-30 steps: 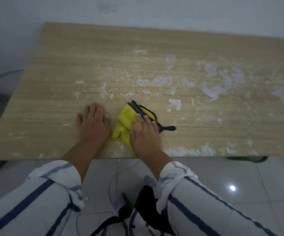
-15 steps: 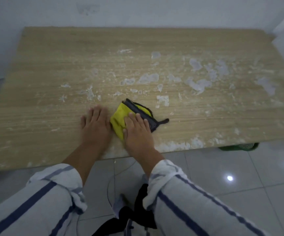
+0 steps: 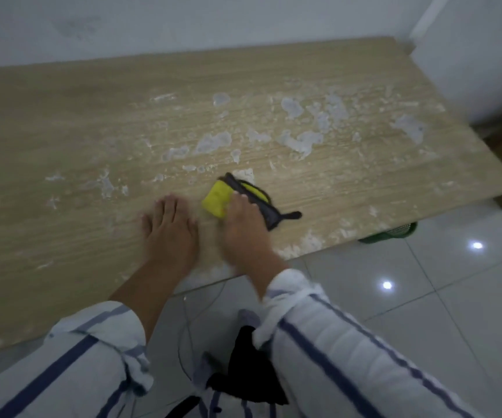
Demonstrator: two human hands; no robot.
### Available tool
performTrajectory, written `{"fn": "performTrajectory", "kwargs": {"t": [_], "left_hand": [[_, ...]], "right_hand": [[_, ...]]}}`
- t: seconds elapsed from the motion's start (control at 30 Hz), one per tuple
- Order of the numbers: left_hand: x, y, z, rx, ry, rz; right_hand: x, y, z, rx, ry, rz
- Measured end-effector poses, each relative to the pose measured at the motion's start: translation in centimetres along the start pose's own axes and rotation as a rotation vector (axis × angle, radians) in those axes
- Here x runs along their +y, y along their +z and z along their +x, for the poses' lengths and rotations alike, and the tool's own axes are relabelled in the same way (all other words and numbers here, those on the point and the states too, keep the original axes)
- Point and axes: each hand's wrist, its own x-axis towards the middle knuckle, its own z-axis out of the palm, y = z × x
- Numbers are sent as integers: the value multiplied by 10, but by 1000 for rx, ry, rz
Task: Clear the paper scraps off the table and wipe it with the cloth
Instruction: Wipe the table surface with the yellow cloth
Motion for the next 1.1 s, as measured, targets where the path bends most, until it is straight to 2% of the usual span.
{"fn": "performTrajectory", "kwargs": {"t": [0.07, 0.13, 0.2, 0.3, 0.37, 0.4, 0.47, 0.53, 0.57, 0.6, 0.63, 0.7, 0.77, 0.83, 0.9, 0.93, 1.0, 1.07, 1.1], "left_hand": [[3, 1, 4, 1, 8, 16], [3, 1, 6, -14, 19, 42], [6, 2, 9, -27, 26, 59], [15, 2, 12, -44, 33, 39], [22, 3, 15, -50, 56, 40], [25, 3, 17, -52, 71, 41], [30, 5, 21, -49, 84, 33], [33, 6, 24, -38, 82, 29], [34, 7, 24, -29, 80, 28], [34, 7, 25, -20, 80, 28], [33, 7, 25, -14, 82, 32], [33, 7, 24, -22, 94, 53], [33, 8, 25, -32, 94, 59], [35, 9, 26, -30, 95, 51], [40, 10, 29, -35, 100, 38], [45, 11, 31, -40, 106, 31], [54, 12, 35, -55, 114, 24], [61, 15, 41, -64, 117, 23], [62, 16, 43, -63, 115, 19]], "right_hand": [[-1, -1, -11, -11, -117, 47], [33, -17, -12, 101, -98, 59], [85, -32, -10, 253, 73, 15], [157, -65, -21, 236, 460, 45], [160, -79, -15, 294, 643, 158], [142, -79, -6, 333, 646, 167], [86, -62, 14, 304, 420, 85], [30, -27, 13, 181, 88, 94], [17, -12, 4, 67, -15, 86], [20, -3, -1, 26, -99, 35], [33, -8, -5, 85, -91, 51], [74, -30, -6, 215, 61, -36], [127, -56, -7, 248, 294, -80], [170, -85, -17, 289, 522, 36], [169, -97, -14, 350, 645, 149], [151, -96, -6, 387, 617, 205], [100, -76, 11, 354, 373, 241], [53, -39, 15, 172, 22, 173], [40, -23, 11, 94, -80, 138]]}}
